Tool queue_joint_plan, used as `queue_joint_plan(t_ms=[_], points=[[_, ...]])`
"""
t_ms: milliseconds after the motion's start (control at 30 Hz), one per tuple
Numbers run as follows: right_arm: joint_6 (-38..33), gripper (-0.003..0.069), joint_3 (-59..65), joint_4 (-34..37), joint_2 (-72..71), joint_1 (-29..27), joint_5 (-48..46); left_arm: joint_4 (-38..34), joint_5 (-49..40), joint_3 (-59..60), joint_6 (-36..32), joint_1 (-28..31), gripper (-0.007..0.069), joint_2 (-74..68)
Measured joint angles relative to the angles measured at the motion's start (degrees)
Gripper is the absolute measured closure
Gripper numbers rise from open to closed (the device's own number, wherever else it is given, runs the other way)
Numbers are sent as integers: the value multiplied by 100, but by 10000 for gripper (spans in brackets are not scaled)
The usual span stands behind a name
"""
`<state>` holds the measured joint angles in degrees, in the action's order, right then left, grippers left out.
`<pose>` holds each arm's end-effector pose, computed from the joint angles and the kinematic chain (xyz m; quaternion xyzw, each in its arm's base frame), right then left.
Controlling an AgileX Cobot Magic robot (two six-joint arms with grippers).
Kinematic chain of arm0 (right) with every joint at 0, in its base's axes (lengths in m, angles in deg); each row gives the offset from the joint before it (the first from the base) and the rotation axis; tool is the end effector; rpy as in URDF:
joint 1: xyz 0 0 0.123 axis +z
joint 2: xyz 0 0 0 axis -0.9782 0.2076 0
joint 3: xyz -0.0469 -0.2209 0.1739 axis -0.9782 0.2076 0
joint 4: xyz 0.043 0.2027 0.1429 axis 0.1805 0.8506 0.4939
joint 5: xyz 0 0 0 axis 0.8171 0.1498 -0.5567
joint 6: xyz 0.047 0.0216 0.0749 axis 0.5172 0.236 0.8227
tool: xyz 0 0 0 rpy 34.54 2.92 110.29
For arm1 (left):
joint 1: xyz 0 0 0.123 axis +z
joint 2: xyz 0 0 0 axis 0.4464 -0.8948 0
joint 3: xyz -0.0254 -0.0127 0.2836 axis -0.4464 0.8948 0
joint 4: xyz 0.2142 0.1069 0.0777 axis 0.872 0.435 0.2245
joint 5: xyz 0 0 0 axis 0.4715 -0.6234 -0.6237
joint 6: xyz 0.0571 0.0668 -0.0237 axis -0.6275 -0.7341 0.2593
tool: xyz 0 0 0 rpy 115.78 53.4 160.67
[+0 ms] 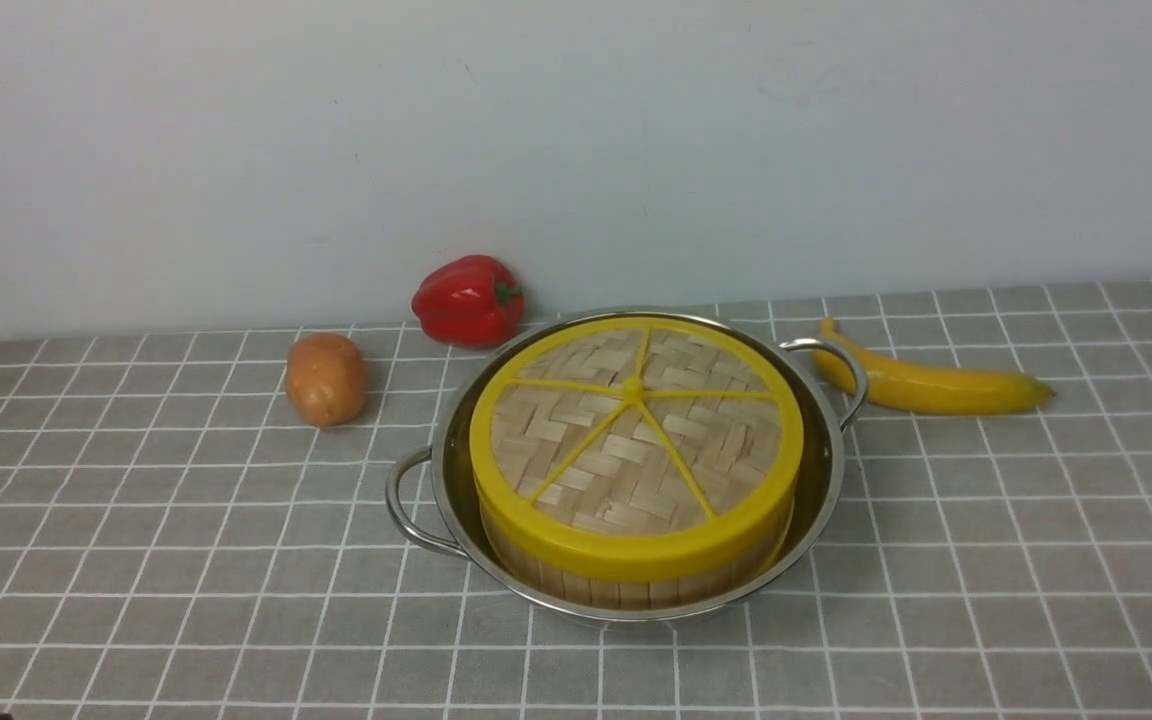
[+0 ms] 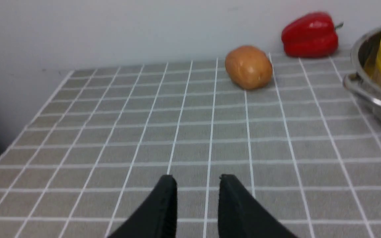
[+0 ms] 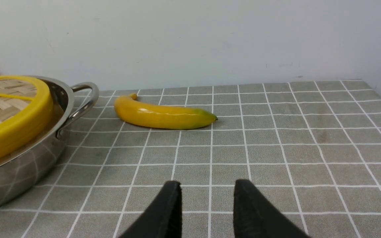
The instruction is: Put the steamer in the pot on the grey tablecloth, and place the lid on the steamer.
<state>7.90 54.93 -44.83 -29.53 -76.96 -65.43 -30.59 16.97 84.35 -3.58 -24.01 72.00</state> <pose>0.0539 -0.0016 0.1786 0.0693 0.7936 0.0450 0.6028 0.0580 0.0073 0.1798 0.0082 0.8101 0.0637 0.5828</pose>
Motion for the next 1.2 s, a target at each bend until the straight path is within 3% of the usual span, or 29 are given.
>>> queue_joint_plan(t_ms=[1200], points=[[0,416,0,0,0,0,0,21,-80,62,60,0,382,441]])
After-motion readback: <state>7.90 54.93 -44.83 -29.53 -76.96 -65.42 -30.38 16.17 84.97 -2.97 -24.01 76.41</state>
